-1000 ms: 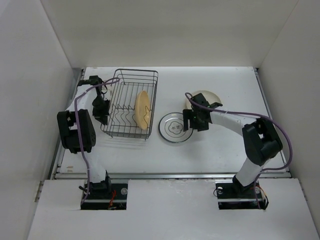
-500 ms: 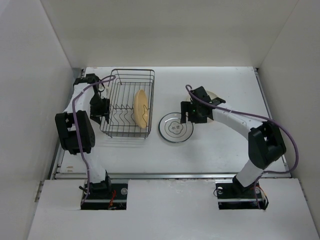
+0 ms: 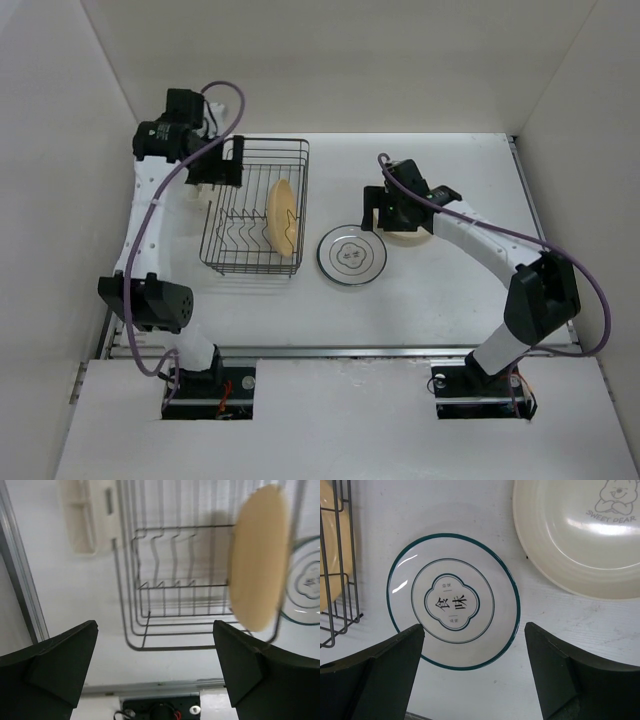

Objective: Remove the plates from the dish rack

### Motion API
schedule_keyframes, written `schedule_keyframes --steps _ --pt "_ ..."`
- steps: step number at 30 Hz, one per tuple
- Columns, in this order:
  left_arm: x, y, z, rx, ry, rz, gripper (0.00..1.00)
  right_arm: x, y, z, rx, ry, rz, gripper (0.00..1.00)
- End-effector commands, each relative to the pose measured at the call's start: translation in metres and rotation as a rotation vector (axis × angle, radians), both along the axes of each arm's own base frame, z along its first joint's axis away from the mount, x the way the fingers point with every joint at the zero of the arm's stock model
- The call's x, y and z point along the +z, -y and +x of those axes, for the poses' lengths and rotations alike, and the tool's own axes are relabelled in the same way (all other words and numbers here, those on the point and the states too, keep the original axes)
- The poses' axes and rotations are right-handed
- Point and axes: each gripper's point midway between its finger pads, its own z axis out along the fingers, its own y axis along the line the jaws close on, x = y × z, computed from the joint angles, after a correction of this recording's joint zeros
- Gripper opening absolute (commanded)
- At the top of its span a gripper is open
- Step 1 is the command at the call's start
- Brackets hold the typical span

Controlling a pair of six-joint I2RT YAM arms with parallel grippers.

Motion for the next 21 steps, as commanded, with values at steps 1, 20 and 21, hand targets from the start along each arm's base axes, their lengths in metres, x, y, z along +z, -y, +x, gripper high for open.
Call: schedule_keyframes --steps 1,20,21 --pt "0.028 0.048 -0.008 -0.176 0.061 0.024 1.00 0.026 -0.003 0.008 -0.016 0.062 0.014 0.87" --pt "-0.056 0.109 0.028 -0.376 -0.098 0.517 0.98 0.011 0.011 -0.008 -0.049 0.040 -0.012 0.87" --pt "-0.060 0.108 0.026 -0.381 -0.121 0.525 0.92 0.012 0.010 -0.006 -0.049 0.048 -0.007 0.87"
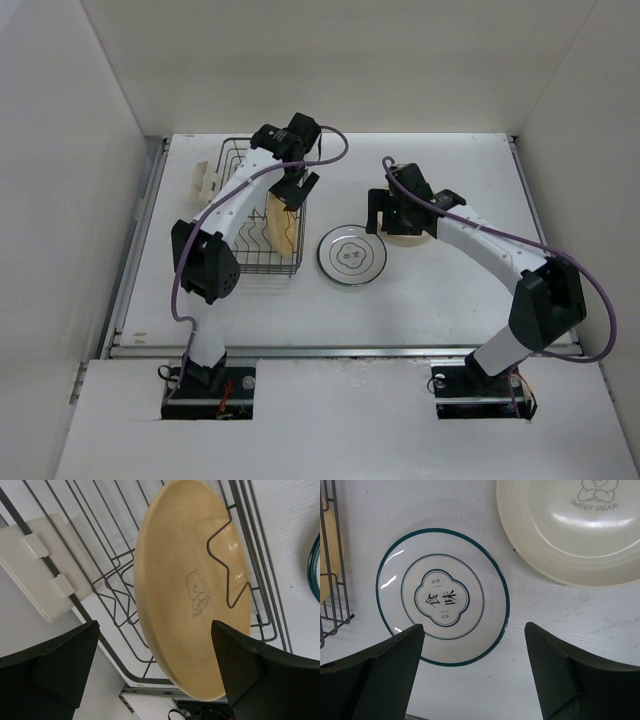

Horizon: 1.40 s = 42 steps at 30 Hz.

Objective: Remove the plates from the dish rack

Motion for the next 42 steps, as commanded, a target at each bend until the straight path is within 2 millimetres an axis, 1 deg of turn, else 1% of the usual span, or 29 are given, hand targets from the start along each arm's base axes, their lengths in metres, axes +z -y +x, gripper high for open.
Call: schedule_keyframes --steps 1,3,4,7,8,11,12,13,14,16,18,20,23,24,25,26,27,28,29,30,33,34,35,36,37,38,40,41,42 --pt "0.007 -0.019 -0.008 0.032 -0.004 0.085 0.88 0.013 -0.002 0.001 -0.010 0.042 0.014 0.87" --pt "0.005 -0.016 -0.009 0.025 -0.015 0.065 0.78 0.013 -0.002 0.001 -0.010 0.042 0.014 0.87" --pt "0.005 -0.015 -0.009 0.033 -0.014 0.061 0.65 0.013 -0.002 0.001 -0.010 0.042 0.014 0.87" --pt "0.008 -0.013 -0.013 0.037 -0.023 0.041 0.44 0.009 -0.002 0.001 -0.010 0.034 0.009 0.87" --pt "0.011 -0.012 -0.011 0.045 -0.011 0.030 0.29 0.009 -0.002 0.001 -0.010 0.034 0.009 0.87" --pt "0.005 -0.012 -0.013 0.053 -0.036 0.042 0.12 0.009 -0.002 0.001 -0.010 0.034 0.009 0.87" --pt "0.013 -0.013 -0.011 0.056 -0.016 0.040 0.03 0.009 -0.002 0.001 -0.010 0.034 0.009 0.87" --pt "0.013 -0.012 -0.008 0.069 -0.007 0.041 0.00 0.009 -0.002 0.001 -0.010 0.034 0.009 0.87" --pt "0.013 -0.010 -0.005 0.079 0.000 0.034 0.00 0.009 -0.002 0.001 -0.010 0.034 0.009 0.87" --pt "0.025 -0.012 0.001 0.098 0.045 0.035 0.00 0.013 -0.002 0.004 -0.016 0.046 0.008 0.87" --pt "0.038 -0.017 0.010 0.129 0.111 0.055 0.00 0.012 0.001 0.003 -0.022 0.042 -0.004 0.87" --pt "0.052 -0.025 0.019 0.158 0.188 0.091 0.00 0.019 0.000 0.005 -0.023 0.058 0.005 0.87" --pt "0.083 -0.027 0.033 0.184 0.337 0.084 0.00 0.021 0.003 0.003 -0.028 0.063 0.000 0.87" --pt "0.101 -0.034 0.034 0.214 0.406 0.093 0.00 0.026 0.002 0.005 -0.029 0.072 0.006 0.87" --pt "0.116 -0.034 0.040 0.223 0.471 0.074 0.00 0.029 -0.001 0.003 -0.018 0.073 0.022 0.87" --pt "0.127 -0.035 0.042 0.239 0.516 0.060 0.00 0.038 -0.005 0.006 -0.008 0.095 0.048 0.87" --pt "0.146 -0.039 0.039 0.247 0.569 0.035 0.00 0.043 -0.009 0.006 0.005 0.106 0.072 0.88" --pt "0.160 -0.038 0.042 0.265 0.629 0.002 0.00 0.050 -0.020 0.008 0.038 0.120 0.122 0.90" --pt "0.171 -0.039 0.041 0.272 0.662 -0.023 0.00 0.064 -0.025 0.007 0.063 0.156 0.156 0.90" --pt "0.190 -0.039 0.040 0.300 0.728 -0.085 0.00 0.071 -0.033 0.007 0.094 0.177 0.202 0.91" --pt "0.207 -0.035 0.035 0.301 0.774 -0.178 0.00 0.084 -0.046 0.009 0.138 0.204 0.261 0.93" --pt "0.208 -0.024 0.031 0.269 0.756 -0.255 0.00 0.087 -0.046 0.011 0.135 0.207 0.283 0.93" --pt "0.209 -0.021 0.031 0.260 0.744 -0.309 0.00 0.098 -0.055 0.012 0.171 0.229 0.327 0.93" --pt "0.202 -0.016 0.030 0.246 0.701 -0.357 0.00 0.103 -0.055 0.015 0.169 0.236 0.357 0.94" --pt "0.196 -0.011 0.029 0.234 0.660 -0.412 0.00 0.108 -0.061 0.015 0.178 0.238 0.393 0.94" --pt "0.188 -0.002 0.028 0.209 0.587 -0.517 0.00 0.114 -0.060 0.019 0.177 0.247 0.422 0.94" --pt "0.171 0.004 0.021 0.187 0.473 -0.591 0.00 0.130 -0.062 0.026 0.187 0.283 0.495 0.94" --pt "0.160 0.023 0.016 0.115 0.371 -0.688 0.00 0.130 -0.061 0.028 0.171 0.272 0.530 0.94" --pt "0.152 0.022 0.016 0.117 0.320 -0.733 0.00 0.136 -0.061 0.032 0.187 0.291 0.578 0.94"
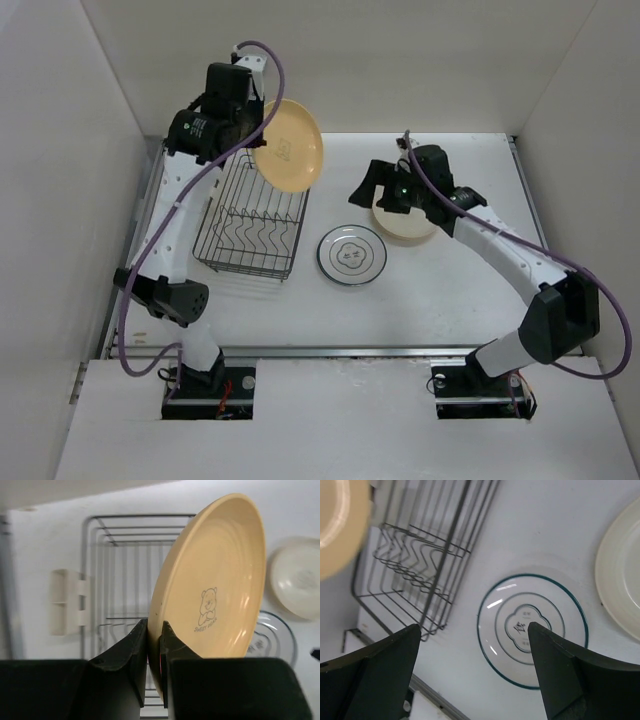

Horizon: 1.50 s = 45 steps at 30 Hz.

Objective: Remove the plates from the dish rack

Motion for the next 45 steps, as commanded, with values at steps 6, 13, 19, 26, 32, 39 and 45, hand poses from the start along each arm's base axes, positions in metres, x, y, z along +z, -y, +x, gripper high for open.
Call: schedule_keyframes --steps 6,13,19,26,32,39,45 --pt "-0.062 0.076 -0.045 -0.453 -0.401 -0.458 0.00 0.061 -0.026 0.015 0.118 0.108 0.323 0.94" --pt "-0.057 0.086 -0.051 -0.513 -0.417 -0.513 0.00 0.023 -0.038 0.020 0.135 -0.013 0.344 0.80" --pt "-0.062 0.090 -0.054 -0.526 -0.447 -0.539 0.00 0.019 -0.039 0.022 0.130 -0.022 0.348 0.20" --pt "-0.075 0.054 -0.035 -0.347 -0.379 -0.356 0.86 0.023 -0.013 0.033 -0.011 -0.014 0.283 0.00" --pt "-0.071 -0.068 -0.019 0.139 -0.227 0.100 1.00 0.013 0.072 0.055 -0.327 -0.042 0.172 0.00" --pt "-0.127 -0.164 -0.057 0.375 -0.416 0.409 1.00 -0.026 0.163 0.052 -0.609 -0.123 0.072 0.00" --pt "-0.185 -0.194 -0.099 0.398 -0.597 0.425 0.97 -0.061 0.189 0.049 -0.695 -0.185 0.016 0.00"
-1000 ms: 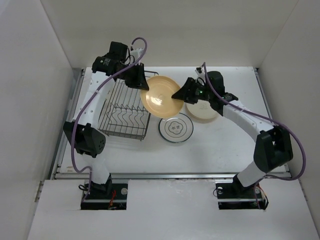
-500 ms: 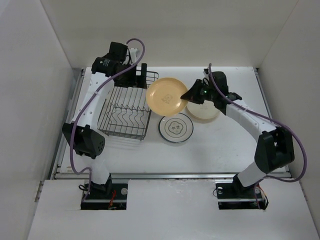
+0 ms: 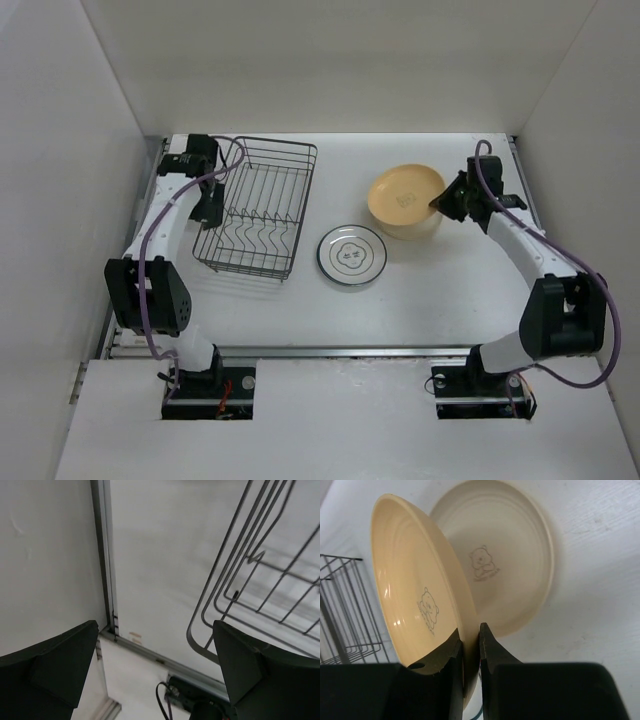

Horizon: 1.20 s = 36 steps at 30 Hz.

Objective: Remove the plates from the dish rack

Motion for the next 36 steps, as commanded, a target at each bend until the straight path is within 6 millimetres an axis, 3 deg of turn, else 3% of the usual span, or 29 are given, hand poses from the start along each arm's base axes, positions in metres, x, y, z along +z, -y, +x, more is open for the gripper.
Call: schedule_keyframes --steps 1,5,6,7,10,11,13,20,25,29,30,33,36 --pt "-0.008 -0.017 -0.022 0.016 -0.044 0.039 0.97 -0.011 0.017 0.003 -0.065 -0.014 -0.030 0.00" --pt "-0.034 -0.027 -0.034 0.046 -0.099 0.051 0.96 -0.038 0.023 0.013 -0.069 -0.049 -0.053 0.00" --pt "-0.038 -0.031 -0.035 0.058 -0.113 0.052 0.96 -0.044 0.021 0.014 -0.029 -0.055 -0.075 0.04" --pt "-0.042 -0.031 -0.034 0.058 -0.127 0.052 0.96 -0.047 0.019 0.018 0.002 -0.053 -0.081 0.16" --pt "-0.052 -0.032 -0.032 0.064 -0.152 0.041 0.96 -0.063 0.020 0.021 0.029 -0.121 -0.109 0.32" --pt "-0.053 -0.030 -0.032 0.060 -0.153 0.029 0.96 -0.067 0.026 0.017 0.017 -0.140 -0.139 0.46" --pt "-0.062 -0.028 -0.031 0.056 -0.179 0.017 0.96 -0.074 0.031 0.015 0.015 -0.161 -0.171 0.53" --pt "-0.083 -0.012 -0.026 0.010 -0.276 -0.081 0.92 -0.083 0.040 0.007 -0.001 -0.208 -0.239 0.56" --pt "-0.090 0.005 -0.025 -0.012 -0.313 -0.176 0.81 -0.079 0.040 0.007 -0.002 -0.196 -0.239 0.56" --pt "-0.097 0.016 -0.026 -0.010 -0.343 -0.261 0.45 -0.056 0.043 0.008 -0.019 -0.145 -0.246 0.59" --pt "-0.095 0.020 -0.026 -0.003 -0.343 -0.281 0.25 -0.045 0.042 0.008 -0.028 -0.118 -0.238 0.61" --pt "-0.107 0.026 -0.033 0.023 -0.396 -0.350 0.01 -0.022 0.048 0.008 -0.067 -0.067 -0.246 0.62" --pt "-0.107 0.024 -0.034 0.063 -0.386 -0.389 0.00 -0.003 0.049 0.007 -0.091 -0.019 -0.241 0.62"
